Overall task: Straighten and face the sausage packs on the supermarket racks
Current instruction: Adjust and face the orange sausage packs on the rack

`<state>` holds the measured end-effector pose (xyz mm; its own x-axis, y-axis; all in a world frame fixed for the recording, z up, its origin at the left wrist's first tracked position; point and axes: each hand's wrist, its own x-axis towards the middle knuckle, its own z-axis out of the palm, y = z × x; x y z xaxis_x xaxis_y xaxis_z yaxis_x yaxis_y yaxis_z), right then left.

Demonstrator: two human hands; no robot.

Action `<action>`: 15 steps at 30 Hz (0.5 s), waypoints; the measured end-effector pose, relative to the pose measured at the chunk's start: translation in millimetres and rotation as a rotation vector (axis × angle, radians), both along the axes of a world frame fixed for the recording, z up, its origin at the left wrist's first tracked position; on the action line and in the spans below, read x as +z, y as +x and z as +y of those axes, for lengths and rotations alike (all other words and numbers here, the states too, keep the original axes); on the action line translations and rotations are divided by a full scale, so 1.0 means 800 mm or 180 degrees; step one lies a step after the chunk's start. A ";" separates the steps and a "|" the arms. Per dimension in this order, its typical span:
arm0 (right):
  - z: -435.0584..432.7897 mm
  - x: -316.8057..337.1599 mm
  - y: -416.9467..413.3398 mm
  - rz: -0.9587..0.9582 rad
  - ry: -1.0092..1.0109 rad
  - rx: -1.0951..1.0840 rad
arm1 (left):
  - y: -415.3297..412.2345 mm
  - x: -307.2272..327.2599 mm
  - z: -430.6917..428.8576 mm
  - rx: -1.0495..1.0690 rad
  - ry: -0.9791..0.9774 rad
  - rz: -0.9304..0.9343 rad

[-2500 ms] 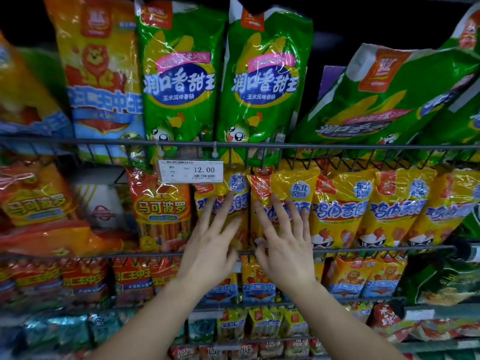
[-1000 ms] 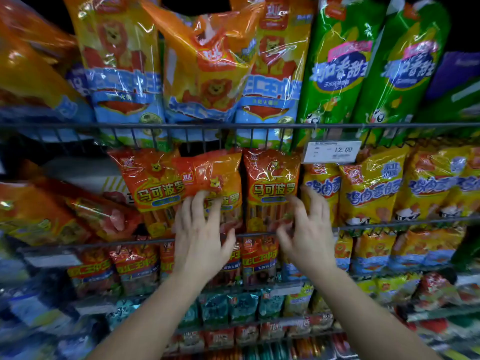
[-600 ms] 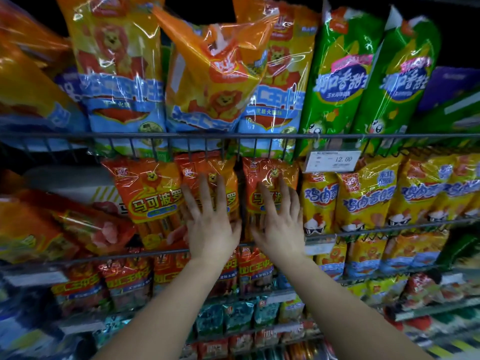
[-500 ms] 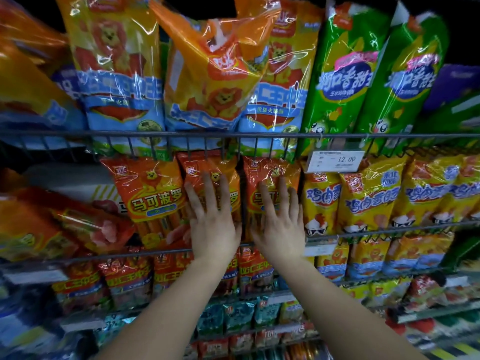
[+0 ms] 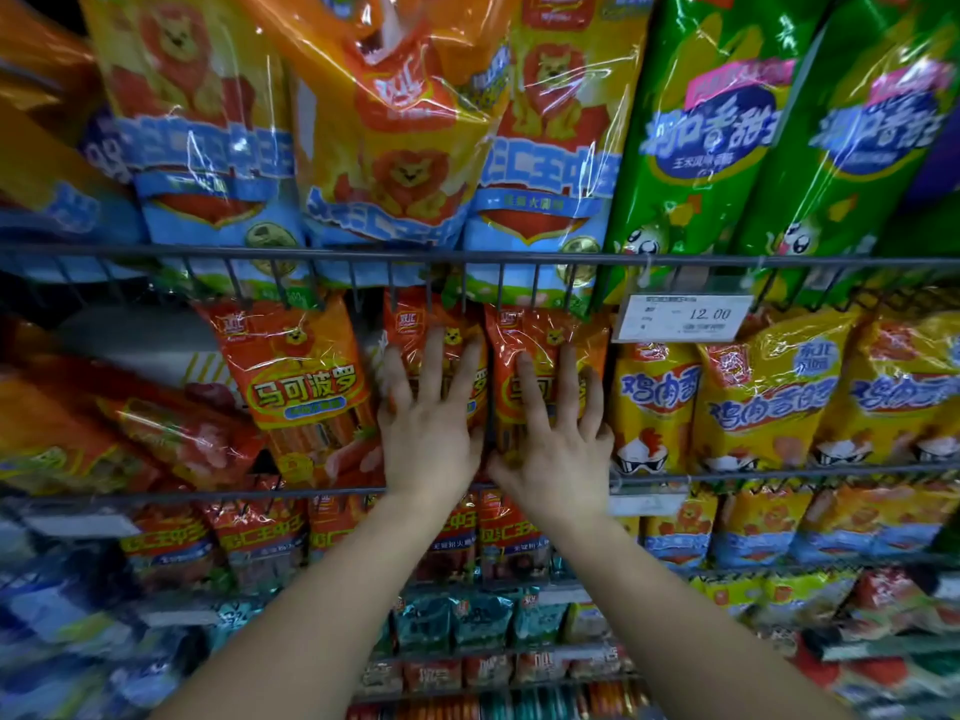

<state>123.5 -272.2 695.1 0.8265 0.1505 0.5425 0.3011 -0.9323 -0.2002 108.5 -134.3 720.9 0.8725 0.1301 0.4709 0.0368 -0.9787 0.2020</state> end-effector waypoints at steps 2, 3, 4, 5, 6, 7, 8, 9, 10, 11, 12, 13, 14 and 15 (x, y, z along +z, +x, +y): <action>-0.002 0.001 -0.001 -0.0041 -0.0067 -0.0023 | -0.002 0.004 0.001 -0.0044 -0.0055 0.0067; -0.002 0.001 -0.001 -0.0059 -0.0073 -0.0023 | -0.003 0.004 0.002 -0.0075 -0.0076 0.0093; -0.003 0.001 -0.002 -0.0071 -0.0070 -0.0022 | -0.005 0.005 0.003 -0.0109 -0.0096 0.0116; -0.003 0.001 -0.003 -0.0076 -0.0060 -0.0023 | -0.006 0.005 0.005 -0.0146 -0.0121 0.0125; -0.002 0.001 -0.003 -0.0074 -0.0045 -0.0025 | -0.007 0.006 0.008 -0.0183 -0.0151 0.0122; -0.002 0.000 -0.004 -0.0067 -0.0026 -0.0030 | -0.009 0.007 0.009 -0.0214 -0.0182 0.0112; -0.001 -0.001 -0.004 -0.0065 -0.0004 -0.0042 | -0.010 0.008 0.011 -0.0236 -0.0207 0.0096; -0.001 -0.002 -0.005 -0.0067 0.0020 -0.0056 | -0.011 0.008 0.012 -0.0255 -0.0227 0.0077; -0.001 -0.003 -0.006 -0.0069 0.0040 -0.0074 | -0.013 0.007 0.012 -0.0278 -0.0249 0.0062; 0.000 -0.005 -0.006 -0.0065 0.0050 -0.0095 | -0.015 0.006 0.013 -0.0305 -0.0267 0.0047; 0.000 -0.006 -0.007 -0.0063 0.0046 -0.0114 | -0.016 0.004 0.013 -0.0336 -0.0268 0.0027; 0.000 -0.006 -0.008 -0.0065 0.0038 -0.0128 | -0.017 0.001 0.014 -0.0370 -0.0249 0.0006; 0.001 -0.007 -0.008 -0.0066 0.0029 -0.0137 | -0.018 -0.001 0.016 -0.0408 -0.0224 -0.0008; 0.001 -0.007 -0.009 -0.0063 0.0027 -0.0145 | -0.018 -0.003 0.018 -0.0443 -0.0196 -0.0013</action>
